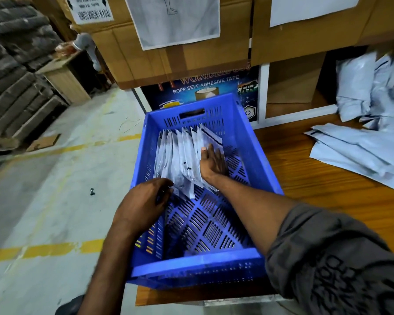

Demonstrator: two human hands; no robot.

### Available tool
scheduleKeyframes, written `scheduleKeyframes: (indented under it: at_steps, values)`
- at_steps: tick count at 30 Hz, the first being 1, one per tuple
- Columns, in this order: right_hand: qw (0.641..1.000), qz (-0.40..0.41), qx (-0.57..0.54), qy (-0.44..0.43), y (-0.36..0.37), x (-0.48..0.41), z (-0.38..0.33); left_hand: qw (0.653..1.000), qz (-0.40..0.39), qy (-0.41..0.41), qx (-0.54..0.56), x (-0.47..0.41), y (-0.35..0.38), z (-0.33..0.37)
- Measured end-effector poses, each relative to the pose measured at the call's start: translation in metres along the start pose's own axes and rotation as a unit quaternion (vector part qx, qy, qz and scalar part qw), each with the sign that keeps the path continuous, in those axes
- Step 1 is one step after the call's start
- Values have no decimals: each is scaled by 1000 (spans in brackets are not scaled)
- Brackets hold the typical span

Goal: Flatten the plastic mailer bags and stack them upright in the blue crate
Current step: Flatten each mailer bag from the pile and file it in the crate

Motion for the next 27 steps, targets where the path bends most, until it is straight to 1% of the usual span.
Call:
scheduleKeyframes:
  at_steps: [3, 7, 10, 12, 14, 15, 18, 20, 22, 24, 27]
  values:
    - [1000, -4, -5, -6, 0, 1, -2, 1000, -5, -4, -3, 1, 0, 0]
    - [999, 34, -24, -17, -13, 7, -11, 1000, -12, -10, -14, 0, 3, -2]
    - [995, 77, -46, -44, -28, 23, -36, 1000, -14, -8, -13, 0, 2, -1]
    - [988, 114, -87, -49, -50, 38, -55, 1000, -12, -5, -3, 1, 1, 1]
    - [982, 139, -122, -37, -86, 53, -76, 1000, -6, -6, 20, 0, -2, 1]
    - [981, 149, -116, -46, -108, 59, -88, 999, 0, -9, 36, 0, -4, 0]
    - [981, 144, -69, -110, -164, 68, -108, 997, 19, -4, 77, 1, -6, 12]
    - [976, 151, -66, -140, -194, 72, -92, 993, 35, 3, 114, 2, -6, 33]
    - [968, 156, -92, -176, -216, 83, -58, 987, 57, 10, 147, 2, -3, 64]
    - [960, 163, -88, -210, -233, 99, -20, 980, 99, 11, 172, 4, -2, 100]
    - [959, 155, -70, -226, -257, 115, 43, 957, 165, 11, 236, 4, 1, 166]
Point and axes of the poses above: each hand's wrist, its own x-axis away from the middle knuckle, its own y-axis out of the palm, z = x × y, the point moved 8 cm from there along -x, towards the middle knuckle, and after that the axes turned 2 degrees about -z, right-handed, at the moved point
